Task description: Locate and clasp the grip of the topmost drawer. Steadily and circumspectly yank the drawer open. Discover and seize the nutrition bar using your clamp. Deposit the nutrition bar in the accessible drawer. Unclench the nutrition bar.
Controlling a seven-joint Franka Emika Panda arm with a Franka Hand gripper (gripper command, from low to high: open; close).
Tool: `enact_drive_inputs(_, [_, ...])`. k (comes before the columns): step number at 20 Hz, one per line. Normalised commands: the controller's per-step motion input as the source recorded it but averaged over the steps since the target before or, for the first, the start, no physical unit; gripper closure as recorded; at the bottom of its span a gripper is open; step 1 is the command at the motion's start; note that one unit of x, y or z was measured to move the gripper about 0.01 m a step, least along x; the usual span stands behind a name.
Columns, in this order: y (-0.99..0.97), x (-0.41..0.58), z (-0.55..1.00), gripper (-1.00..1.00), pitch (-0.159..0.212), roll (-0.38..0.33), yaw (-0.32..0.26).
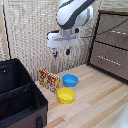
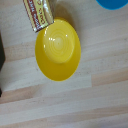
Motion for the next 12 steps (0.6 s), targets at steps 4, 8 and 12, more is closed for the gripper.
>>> enact_drive_inputs(4, [0.06,0.012,0.15,-1.0,-0.058,-0.202,0.17])
enact_drive_inputs(8, [-0.07,0.0,0.26,-1.0,-0.063,-0.228,0.195])
enact_drive_inputs(12, [-0.13,-0.012,0.31,-1.0,-0.085,-0.183,0.204])
